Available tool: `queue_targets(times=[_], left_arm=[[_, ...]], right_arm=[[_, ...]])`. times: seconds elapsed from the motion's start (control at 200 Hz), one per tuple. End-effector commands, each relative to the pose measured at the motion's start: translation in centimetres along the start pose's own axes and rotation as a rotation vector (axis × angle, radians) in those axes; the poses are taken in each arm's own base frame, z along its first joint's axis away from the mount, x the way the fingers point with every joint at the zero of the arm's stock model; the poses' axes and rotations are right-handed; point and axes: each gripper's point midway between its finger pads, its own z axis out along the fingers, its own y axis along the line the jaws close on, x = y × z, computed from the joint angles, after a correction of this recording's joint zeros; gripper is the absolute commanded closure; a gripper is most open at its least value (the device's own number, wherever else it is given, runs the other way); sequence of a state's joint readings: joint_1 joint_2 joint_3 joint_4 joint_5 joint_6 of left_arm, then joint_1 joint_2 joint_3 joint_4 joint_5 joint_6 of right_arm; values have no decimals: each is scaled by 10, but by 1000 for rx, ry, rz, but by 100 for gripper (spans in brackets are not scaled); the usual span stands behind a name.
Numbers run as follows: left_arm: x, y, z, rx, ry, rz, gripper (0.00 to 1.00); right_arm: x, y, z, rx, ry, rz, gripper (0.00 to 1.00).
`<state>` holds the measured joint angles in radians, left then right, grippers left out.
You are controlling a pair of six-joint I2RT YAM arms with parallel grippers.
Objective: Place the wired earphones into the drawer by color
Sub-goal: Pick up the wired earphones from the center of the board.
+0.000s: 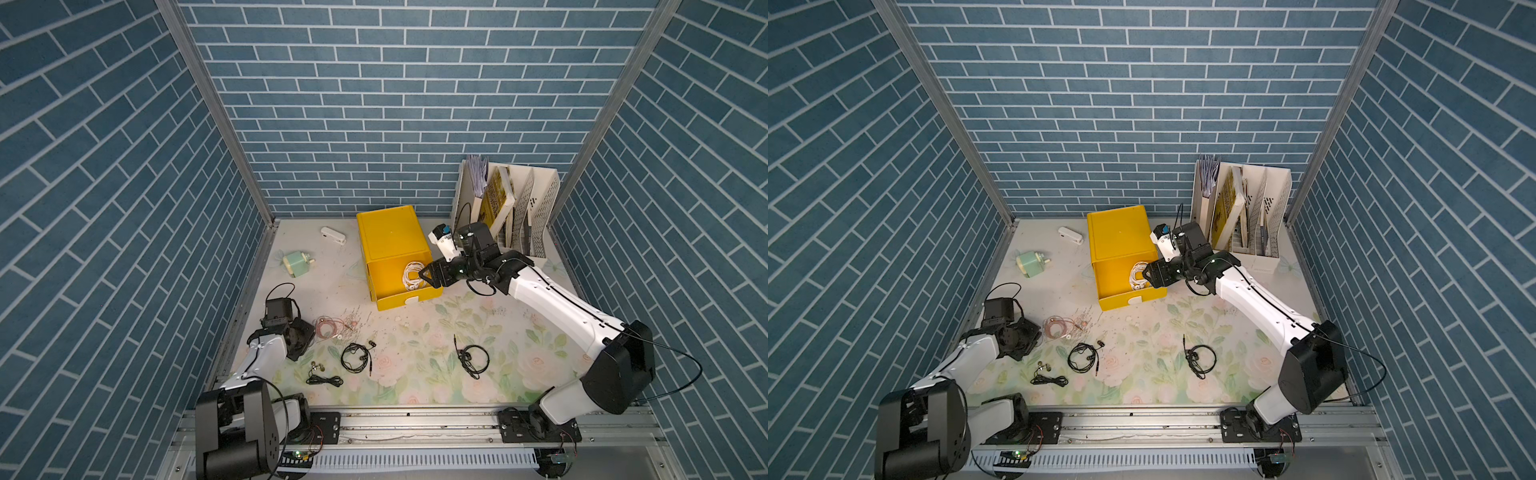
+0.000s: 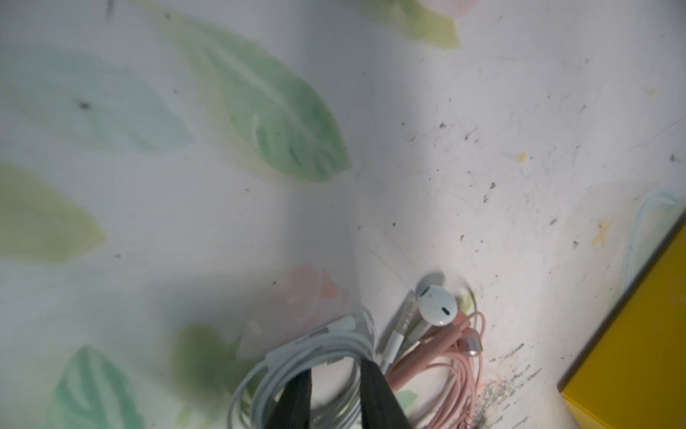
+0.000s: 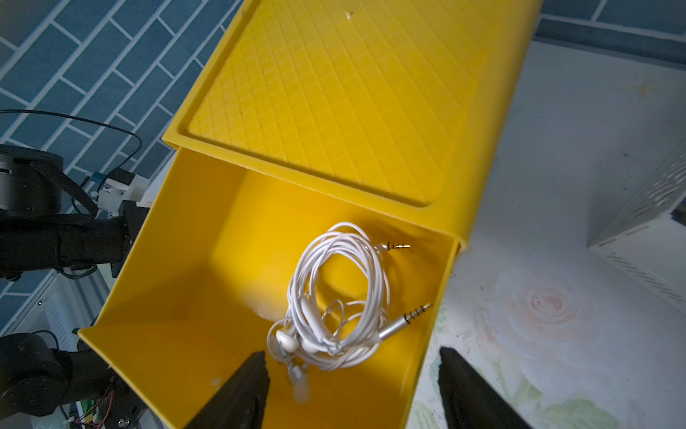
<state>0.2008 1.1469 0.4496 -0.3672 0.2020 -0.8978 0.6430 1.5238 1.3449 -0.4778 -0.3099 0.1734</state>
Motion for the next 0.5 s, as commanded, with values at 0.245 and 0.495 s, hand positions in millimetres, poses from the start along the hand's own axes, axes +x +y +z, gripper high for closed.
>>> queue_targets(times=[0.245,0.495], left_arm=[[-5,-1,-12,9,-35,-16,60],[-6,5,-1,-48,-4,-33,61]], right_arm=[[1,-2,4,4,-1,-53,25],[6,-4,7,8,9,-65,25]])
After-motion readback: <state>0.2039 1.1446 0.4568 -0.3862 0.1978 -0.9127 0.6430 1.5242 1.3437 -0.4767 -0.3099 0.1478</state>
